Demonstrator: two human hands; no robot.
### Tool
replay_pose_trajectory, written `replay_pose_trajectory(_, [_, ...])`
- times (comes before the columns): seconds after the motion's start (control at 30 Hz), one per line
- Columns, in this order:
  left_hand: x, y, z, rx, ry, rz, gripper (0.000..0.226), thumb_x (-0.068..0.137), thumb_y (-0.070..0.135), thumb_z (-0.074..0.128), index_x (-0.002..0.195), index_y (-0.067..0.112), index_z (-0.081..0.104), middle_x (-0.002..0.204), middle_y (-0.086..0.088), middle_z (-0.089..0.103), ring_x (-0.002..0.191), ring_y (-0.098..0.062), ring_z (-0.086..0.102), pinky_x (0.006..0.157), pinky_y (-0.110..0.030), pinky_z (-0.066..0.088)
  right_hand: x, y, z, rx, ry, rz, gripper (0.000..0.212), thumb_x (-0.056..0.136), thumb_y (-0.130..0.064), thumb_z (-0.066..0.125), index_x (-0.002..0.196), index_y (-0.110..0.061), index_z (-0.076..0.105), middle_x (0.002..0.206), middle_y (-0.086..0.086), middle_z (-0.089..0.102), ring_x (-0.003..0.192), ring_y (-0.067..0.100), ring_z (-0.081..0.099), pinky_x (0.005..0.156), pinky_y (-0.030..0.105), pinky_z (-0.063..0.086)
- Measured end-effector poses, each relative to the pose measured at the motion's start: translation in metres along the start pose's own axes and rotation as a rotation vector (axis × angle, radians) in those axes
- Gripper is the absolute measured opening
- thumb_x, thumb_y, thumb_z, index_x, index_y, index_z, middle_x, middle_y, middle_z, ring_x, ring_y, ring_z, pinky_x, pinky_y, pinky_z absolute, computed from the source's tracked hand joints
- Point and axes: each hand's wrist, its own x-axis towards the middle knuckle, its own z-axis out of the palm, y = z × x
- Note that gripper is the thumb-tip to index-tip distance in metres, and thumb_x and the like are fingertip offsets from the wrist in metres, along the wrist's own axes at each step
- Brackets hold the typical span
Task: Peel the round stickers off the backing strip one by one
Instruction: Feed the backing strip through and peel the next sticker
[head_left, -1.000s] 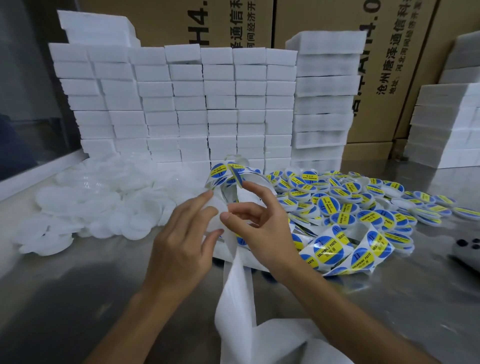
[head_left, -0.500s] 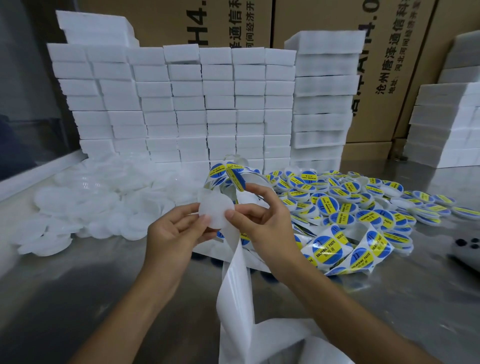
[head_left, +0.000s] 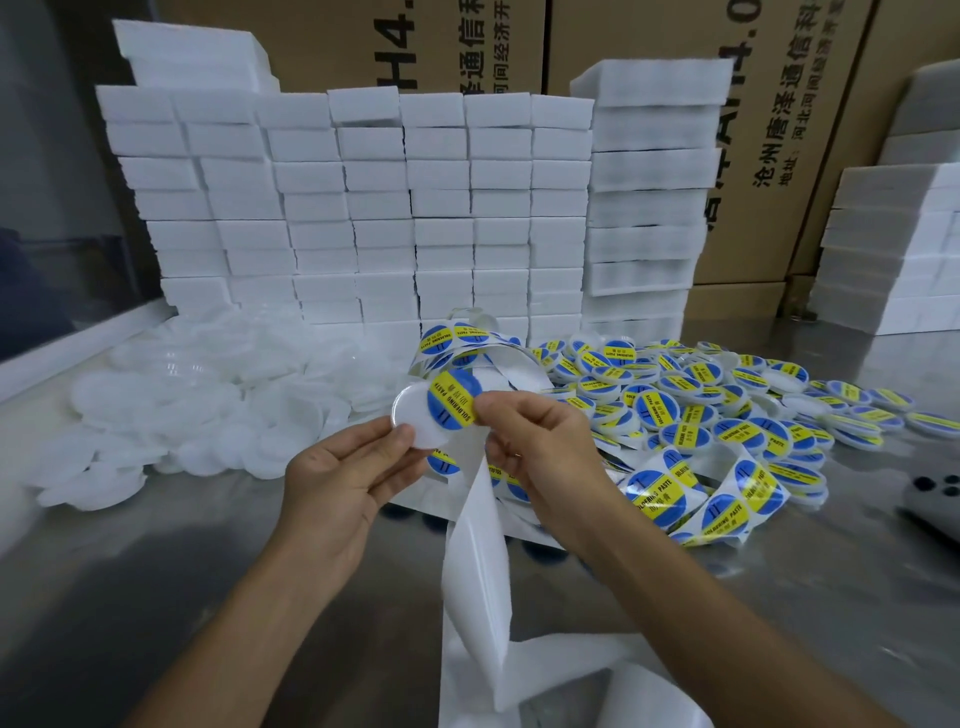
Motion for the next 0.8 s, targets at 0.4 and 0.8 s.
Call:
replay_pose_trajectory(0.4, [-0.0024,0.0019,0.0014,0.048,-0.035,-0.006,0.013,0.060,0.012,0.076,0.073,0.011,0.080,0.085,-0.014,0.076,0.071,-0.020,0.074,0.059,-0.023,0.057,-0.0031,0.0034,0.0031,-0.097,-0.046,-0.059,0.005,0.084,-0.017,0.076,0.087,-0.014,0.078,0.074,0.000,0.074,0.054,0.006,0.058,0.061,0.019,0.051])
replay_pose_trajectory(0.8, [-0.0052,0.0040,0.0022,0.087,-0.030,0.011,0.020,0.059,0.014,0.077,0.078,0.008,0.077,0.085,-0.016,0.076,0.072,-0.021,0.074,0.059,-0.023,0.057,-0.0025,0.0063,0.0035,-0.105,-0.056,-0.080,0.003,0.085,-0.015,0.075,0.085,-0.015,0.078,0.076,0.001,0.076,0.054,0.004,0.059,0.057,0.017,0.049])
